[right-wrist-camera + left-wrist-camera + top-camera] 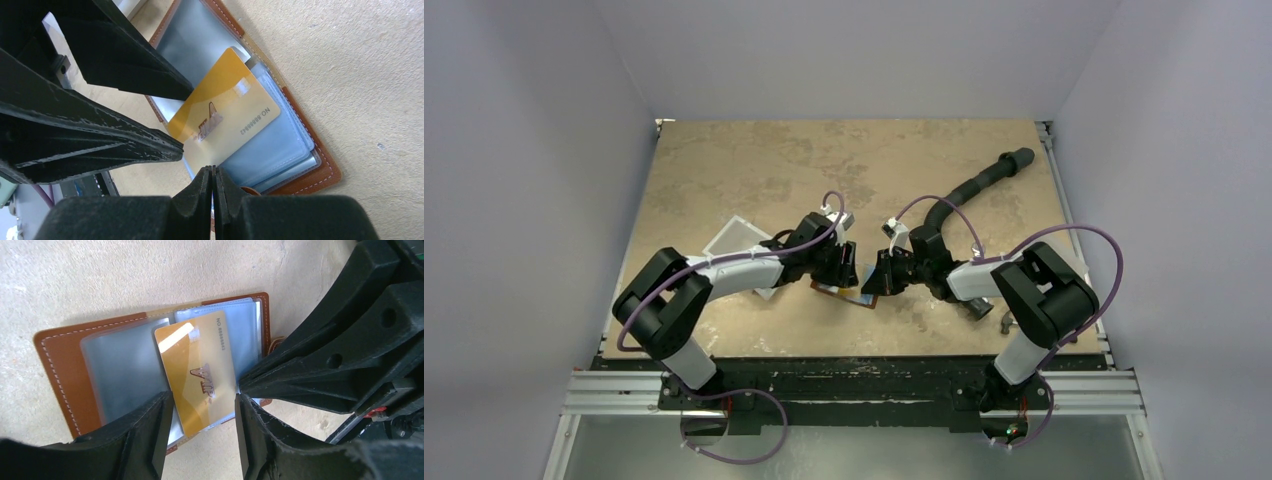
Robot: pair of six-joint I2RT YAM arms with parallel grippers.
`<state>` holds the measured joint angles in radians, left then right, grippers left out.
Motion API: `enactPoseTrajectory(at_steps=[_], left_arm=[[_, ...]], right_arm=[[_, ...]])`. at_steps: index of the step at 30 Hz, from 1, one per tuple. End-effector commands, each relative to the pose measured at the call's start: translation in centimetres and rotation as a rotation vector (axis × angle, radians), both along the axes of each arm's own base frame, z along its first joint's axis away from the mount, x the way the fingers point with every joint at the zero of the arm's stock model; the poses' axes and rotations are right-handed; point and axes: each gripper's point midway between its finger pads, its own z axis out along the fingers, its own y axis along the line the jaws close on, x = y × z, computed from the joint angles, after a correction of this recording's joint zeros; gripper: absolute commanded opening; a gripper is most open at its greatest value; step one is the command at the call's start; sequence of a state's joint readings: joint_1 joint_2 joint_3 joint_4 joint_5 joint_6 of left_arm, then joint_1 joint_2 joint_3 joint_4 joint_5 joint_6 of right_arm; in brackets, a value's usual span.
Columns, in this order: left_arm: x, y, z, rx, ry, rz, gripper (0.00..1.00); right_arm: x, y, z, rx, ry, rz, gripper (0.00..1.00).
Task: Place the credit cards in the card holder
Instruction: Insert the credit card into the card holder.
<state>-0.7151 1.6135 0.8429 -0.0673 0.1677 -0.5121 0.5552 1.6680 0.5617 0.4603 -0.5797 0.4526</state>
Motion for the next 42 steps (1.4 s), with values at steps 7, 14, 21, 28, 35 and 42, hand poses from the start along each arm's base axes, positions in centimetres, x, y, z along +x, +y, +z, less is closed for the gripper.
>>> enactPoseTrajectory(at_steps=[7, 14, 21, 28, 35, 42], left_arm=[[-0.1, -4.0, 0.8, -0.146, 0.002, -0.064, 0.48], [-0.5, -4.4, 1.1, -0.179, 0.012, -0.071, 0.48], [-1.2, -4.4, 0.5, -0.194, 0.047, -0.078, 0.46], [-1.7, -5.2, 0.5, -0.26, 0.056, -0.098, 0.45], [-2.3, -6.8, 1.1, -0.339, 0.037, -0.152, 0.48], [-2.7, -7.7, 1.4, -0.396, 0.036, -0.173, 0.48]], right_arm=[[0.2, -0.6, -0.4, -0.033, -0.02, -0.022, 0.11], [1.2, -2.3, 0.9, -0.073, -0.04, -0.174, 0.17], [0.5, -4.1, 1.1, -0.104, 0.007, -0.291, 0.29], [0.3, -6.0, 0.6, -0.16, 0.026, -0.376, 0.36], [0.6, -7.4, 0.5, -0.195, 0.049, -0.481, 0.38], [0.9, -8.9, 0.8, -0.21, 0.058, -0.594, 0.53]])
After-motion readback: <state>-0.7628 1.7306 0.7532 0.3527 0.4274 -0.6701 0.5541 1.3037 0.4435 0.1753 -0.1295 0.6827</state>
